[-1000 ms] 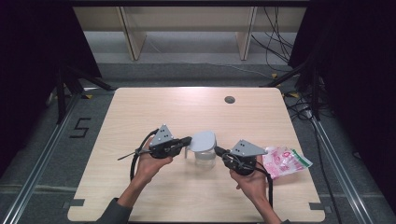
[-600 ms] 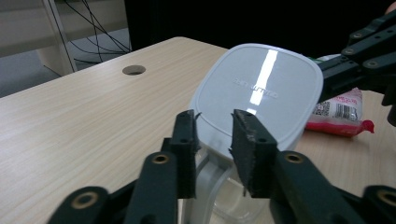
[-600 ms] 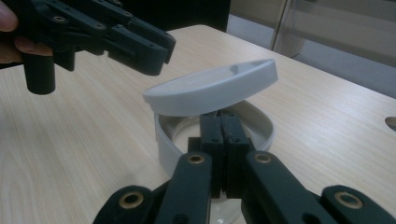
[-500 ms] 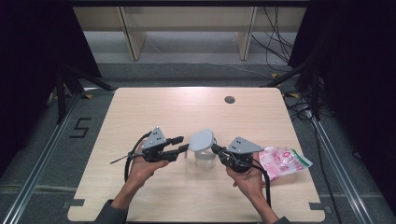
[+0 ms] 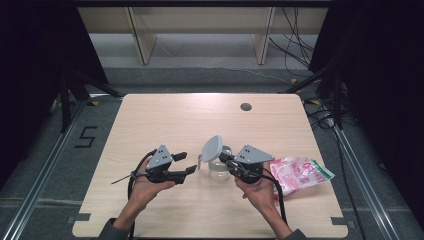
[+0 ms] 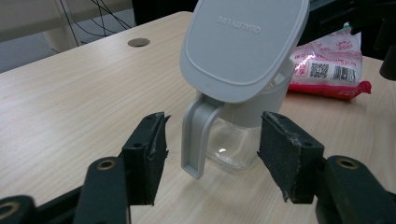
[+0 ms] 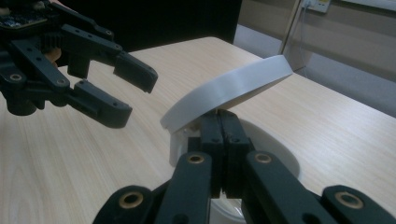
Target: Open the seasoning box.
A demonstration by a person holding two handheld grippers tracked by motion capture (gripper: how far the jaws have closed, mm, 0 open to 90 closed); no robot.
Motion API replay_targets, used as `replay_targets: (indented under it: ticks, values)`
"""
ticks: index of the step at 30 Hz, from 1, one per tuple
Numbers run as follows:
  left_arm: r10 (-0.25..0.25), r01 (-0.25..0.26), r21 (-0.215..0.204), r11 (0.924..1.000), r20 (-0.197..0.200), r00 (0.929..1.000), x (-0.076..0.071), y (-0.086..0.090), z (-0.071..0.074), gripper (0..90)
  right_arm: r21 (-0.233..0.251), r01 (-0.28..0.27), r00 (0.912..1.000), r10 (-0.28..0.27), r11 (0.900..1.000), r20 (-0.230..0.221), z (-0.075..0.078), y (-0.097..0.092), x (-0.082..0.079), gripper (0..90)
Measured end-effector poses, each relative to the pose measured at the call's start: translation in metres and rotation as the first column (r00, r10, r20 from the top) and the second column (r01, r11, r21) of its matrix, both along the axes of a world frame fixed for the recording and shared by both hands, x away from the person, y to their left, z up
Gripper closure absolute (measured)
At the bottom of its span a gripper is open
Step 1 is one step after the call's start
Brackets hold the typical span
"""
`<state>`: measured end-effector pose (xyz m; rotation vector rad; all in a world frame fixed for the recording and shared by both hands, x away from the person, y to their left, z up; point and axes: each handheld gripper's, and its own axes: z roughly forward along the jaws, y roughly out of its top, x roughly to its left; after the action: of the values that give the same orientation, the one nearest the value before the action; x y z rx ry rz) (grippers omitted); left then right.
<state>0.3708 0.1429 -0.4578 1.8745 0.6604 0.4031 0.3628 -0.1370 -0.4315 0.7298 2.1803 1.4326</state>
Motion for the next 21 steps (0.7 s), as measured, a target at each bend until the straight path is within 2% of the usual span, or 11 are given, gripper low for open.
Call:
replay_targets:
  ticks: [3,4,6,9,10,11,12,13,17,19,21]
  values:
    - [0.008,-0.008,-0.009,0.9999,-0.013,0.9999,-0.004,0.000,-0.002,39.4,0.003,-0.010,0.9999,0.010,1.0000,0.010,0.002,0.004,0.001,90.0]
    - [0.001,-0.001,0.000,1.0000,-0.005,1.0000,-0.004,0.001,-0.001,39.1,0.002,-0.015,0.9995,0.015,0.9999,0.028,0.003,0.006,0.001,90.0]
    - [0.008,-0.008,0.001,1.0000,-0.005,1.0000,-0.006,0.000,-0.001,38.3,0.005,-0.019,0.9995,0.019,0.9998,0.027,0.003,0.010,0.001,90.0]
    - [-0.021,0.021,0.002,0.9998,-0.001,0.9998,-0.011,-0.002,-0.003,37.4,0.011,-0.026,0.9992,0.025,0.9996,0.030,0.004,0.016,0.002,90.0]
    - [-0.030,0.030,0.017,0.9994,0.004,0.9995,-0.011,-0.001,-0.003,36.7,0.019,-0.019,0.9996,0.018,0.9997,0.021,0.004,0.018,0.001,90.0]
    - [-0.025,0.024,0.030,0.9993,0.007,0.9997,-0.011,-0.001,-0.003,36.2,0.001,-0.042,0.9985,0.042,0.9991,0.034,0.005,0.019,0.002,90.0]
    - [-0.012,0.013,0.016,0.9998,-0.011,0.9999,-0.012,-0.001,-0.004,36.0,0.003,-0.039,0.9985,0.039,0.9992,0.038,0.005,0.021,0.002,90.0]
    - [-0.015,0.015,0.019,0.9997,-0.007,0.9999,-0.012,-0.001,-0.004,35.8,0.015,-0.042,0.9985,0.041,0.9990,0.037,0.006,0.023,0.001,90.0]
    - [-0.015,0.015,0.020,0.9997,-0.012,0.9998,-0.013,0.000,-0.004,35.4,0.007,-0.042,0.9984,0.042,0.9991,0.039,0.006,0.024,0.001,89.9]
    - [-0.013,0.013,0.027,0.9995,-0.012,0.9998,-0.013,0.000,-0.005,34.8,0.018,-0.034,0.9993,0.034,0.9993,0.014,0.008,0.020,0.000,88.1]
    - [-0.017,0.018,0.030,0.9994,-0.011,0.9998,-0.014,0.001,-0.005,34.7,0.019,-0.025,0.9990,0.025,0.9995,0.038,0.009,0.014,0.000,85.4]
